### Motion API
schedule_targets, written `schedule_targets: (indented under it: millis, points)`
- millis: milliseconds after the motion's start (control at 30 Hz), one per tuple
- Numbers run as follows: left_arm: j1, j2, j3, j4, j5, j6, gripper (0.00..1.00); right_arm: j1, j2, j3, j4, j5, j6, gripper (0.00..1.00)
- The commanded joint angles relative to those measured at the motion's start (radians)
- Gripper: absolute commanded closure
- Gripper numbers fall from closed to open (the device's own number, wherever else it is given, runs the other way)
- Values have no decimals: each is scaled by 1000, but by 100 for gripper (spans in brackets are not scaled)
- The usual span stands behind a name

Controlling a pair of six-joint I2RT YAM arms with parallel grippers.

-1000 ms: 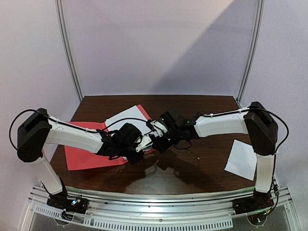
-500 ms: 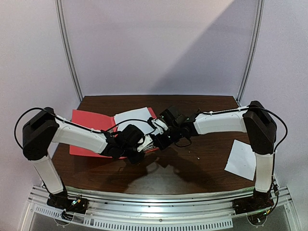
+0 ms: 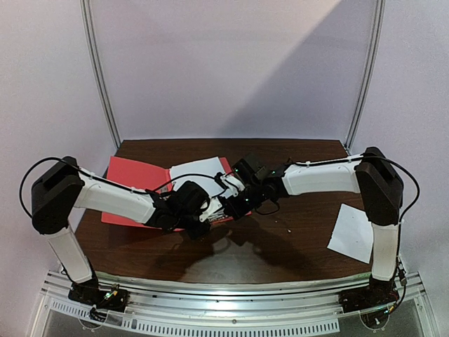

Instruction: Put the files into the folder

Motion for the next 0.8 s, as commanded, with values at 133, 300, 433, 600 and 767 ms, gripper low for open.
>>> schedule_targets:
  millis: [133, 300, 433, 600, 767]
  points:
    - [-78, -19, 5, -112, 123, -50, 100, 8, -15, -89, -45, -35, -34, 100]
    - [-104, -23, -8, -113, 132, -92, 100, 0, -4, -88, -39, -36, -39, 100]
    - [-116, -35, -17, -104, 146, -112, 100, -7, 5, -87, -33, -32, -47, 100]
    - [-120, -28, -31, -86, 154, -118, 100, -11, 26, -83, -21, -36, -51, 100]
    - [-120, -18, -41, -69, 161, -123, 100, -14, 54, -83, -9, -39, -52, 100]
